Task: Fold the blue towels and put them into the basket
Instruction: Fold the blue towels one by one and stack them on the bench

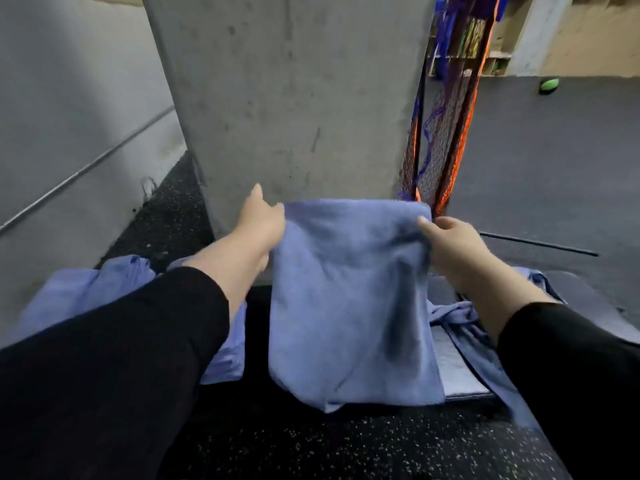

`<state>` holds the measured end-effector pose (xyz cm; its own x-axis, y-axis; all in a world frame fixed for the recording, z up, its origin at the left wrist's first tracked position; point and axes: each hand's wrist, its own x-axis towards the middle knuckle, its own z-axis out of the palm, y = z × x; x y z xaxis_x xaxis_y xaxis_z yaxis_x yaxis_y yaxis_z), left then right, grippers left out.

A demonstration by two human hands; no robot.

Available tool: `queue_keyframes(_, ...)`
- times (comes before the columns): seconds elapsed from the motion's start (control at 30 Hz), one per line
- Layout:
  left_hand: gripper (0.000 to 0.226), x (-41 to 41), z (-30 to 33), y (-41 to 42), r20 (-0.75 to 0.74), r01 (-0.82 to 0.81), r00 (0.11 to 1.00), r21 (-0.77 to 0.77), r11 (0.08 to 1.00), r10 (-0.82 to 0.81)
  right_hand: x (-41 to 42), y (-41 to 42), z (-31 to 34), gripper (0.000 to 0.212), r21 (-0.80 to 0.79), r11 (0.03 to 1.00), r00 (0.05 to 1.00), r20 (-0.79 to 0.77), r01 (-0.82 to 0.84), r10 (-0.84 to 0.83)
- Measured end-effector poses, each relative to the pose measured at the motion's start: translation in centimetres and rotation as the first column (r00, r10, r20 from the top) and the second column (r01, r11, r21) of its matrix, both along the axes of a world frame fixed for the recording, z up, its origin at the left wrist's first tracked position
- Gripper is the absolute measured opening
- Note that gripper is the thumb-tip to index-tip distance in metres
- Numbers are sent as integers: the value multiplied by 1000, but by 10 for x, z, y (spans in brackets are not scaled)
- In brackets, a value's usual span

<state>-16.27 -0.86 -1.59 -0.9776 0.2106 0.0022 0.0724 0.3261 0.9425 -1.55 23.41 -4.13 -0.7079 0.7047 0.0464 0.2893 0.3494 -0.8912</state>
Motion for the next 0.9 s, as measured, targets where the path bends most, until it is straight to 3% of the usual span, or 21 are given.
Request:
queue_keyframes(0.13,48,53,-76,-1,-91,72,991,-225,972,-95,20,-5,-60,39,211,960,889,453,-185,72)
queue_keyframes(0.2,42,63,-107,-3,-37,223,962,-463,858,-270,27,-10,-76,39,161,935,785,597,-317,164)
queue_keyframes(0.27,41,66,-119,-5,41,354,908,-607,712,-416,31,-12,-84,38,111,909,694,684,-403,224)
queue_keyframes(0.33,36,72,-118,-10,19,346,893,-665,662,-449,39,-14,-83,23,160,888,668,719,-432,195)
queue_keyframes(0.47,34,79,-125,-23,16,311,870,-794,522,-493,49,-5,-93,40,108,894,557,812,-435,173)
queue_keyframes(0.6,29,93,-136,-30,29,241,862,-903,356,-507,51,1,-107,30,249,859,606,791,-447,86)
queue_keyframes(0.73,22,106,-135,-31,50,157,875,-970,186,-482,50,-6,-102,41,287,852,635,769,-439,68)
queue_keyframes(0.8,20,108,-133,-33,66,145,875,-981,130,-480,49,-6,-96,42,313,873,708,704,-373,50)
queue_keyframes(0.9,26,107,-130,-36,114,178,867,-980,88,-485,49,-8,-88,38,206,941,835,537,-268,121)
